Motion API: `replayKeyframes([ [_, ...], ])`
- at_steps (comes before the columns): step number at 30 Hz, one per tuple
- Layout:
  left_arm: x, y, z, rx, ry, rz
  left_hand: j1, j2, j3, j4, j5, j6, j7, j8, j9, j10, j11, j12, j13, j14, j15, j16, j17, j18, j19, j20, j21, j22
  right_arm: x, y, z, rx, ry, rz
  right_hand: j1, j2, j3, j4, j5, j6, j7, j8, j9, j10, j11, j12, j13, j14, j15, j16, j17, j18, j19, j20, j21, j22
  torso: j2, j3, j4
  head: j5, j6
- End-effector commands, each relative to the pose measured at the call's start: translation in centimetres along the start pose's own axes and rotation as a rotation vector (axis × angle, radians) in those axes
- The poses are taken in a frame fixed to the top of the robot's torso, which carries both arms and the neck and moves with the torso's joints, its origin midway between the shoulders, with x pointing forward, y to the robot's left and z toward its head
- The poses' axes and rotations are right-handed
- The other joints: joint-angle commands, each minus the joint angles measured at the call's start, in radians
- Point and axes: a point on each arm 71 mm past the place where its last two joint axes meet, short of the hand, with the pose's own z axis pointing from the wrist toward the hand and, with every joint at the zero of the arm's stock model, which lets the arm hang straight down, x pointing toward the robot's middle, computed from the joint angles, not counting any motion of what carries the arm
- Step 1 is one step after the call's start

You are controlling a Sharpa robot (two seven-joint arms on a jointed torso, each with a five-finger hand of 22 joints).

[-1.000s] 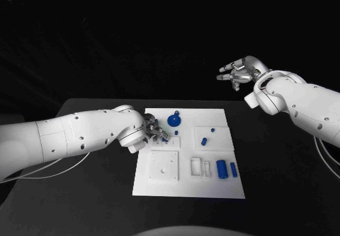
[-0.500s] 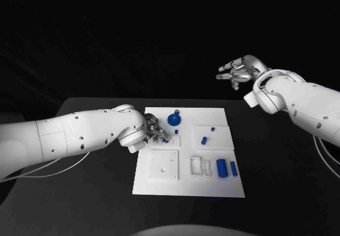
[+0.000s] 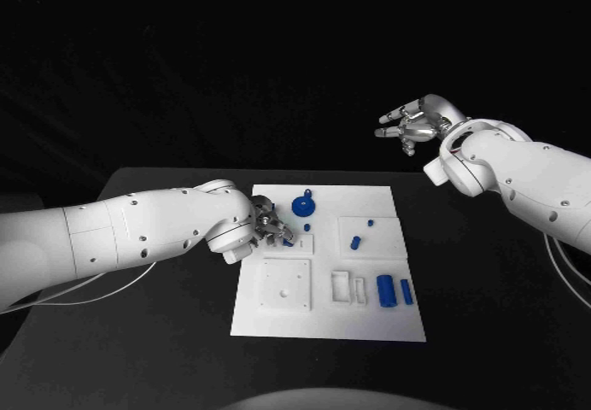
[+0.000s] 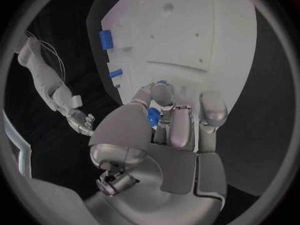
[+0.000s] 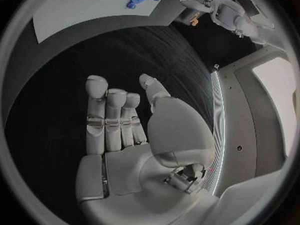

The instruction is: Assemble the parts on the task board

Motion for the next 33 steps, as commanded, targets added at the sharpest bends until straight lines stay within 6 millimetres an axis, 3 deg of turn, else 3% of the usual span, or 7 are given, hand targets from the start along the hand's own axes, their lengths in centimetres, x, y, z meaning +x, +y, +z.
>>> replayKeyframes([
  [1,0.19,0.09,0.04,-0.01,0.009,0.024,0.0,0.008,0.002,-0.006,0.0,0.227,-0.144,0.004,0.935,0.039,-0.008,0.007,-0.001,0.003,0.006,0.005,-0.001,-0.01,0.002,0.005,0.003,0.108,0.14,0.08,0.03,-0.007,0.019,-0.01,-0.011,-0.004,0.009,-0.002,0.009,0.004,0.002,-0.002,-0.001,-0.008,0.0,0.003,-0.001,-0.007,0.002,0.003,-0.001,0.02,0.042,0.005,-0.006,0.052,0.0,0.0001,-0.0005,0.0,-0.002],
  [33,0.36,0.01,0.2,-0.021,0.018,0.078,0.0,0.012,0.003,-0.004,-0.004,0.225,-0.144,0.006,0.935,0.039,-0.008,0.006,-0.004,0.003,0.006,0.004,-0.004,-0.014,0.001,-0.002,0.0,0.107,0.22,0.05,0.05,-0.005,0.026,-0.011,-0.014,-0.006,0.016,-0.006,0.018,0.005,0.002,-0.003,-0.001,-0.008,-0.001,0.003,-0.001,-0.007,0.001,0.004,-0.001,0.019,0.042,0.004,-0.005,0.053,0.0,0.0004,-0.0004,-0.002,-0.008],
])
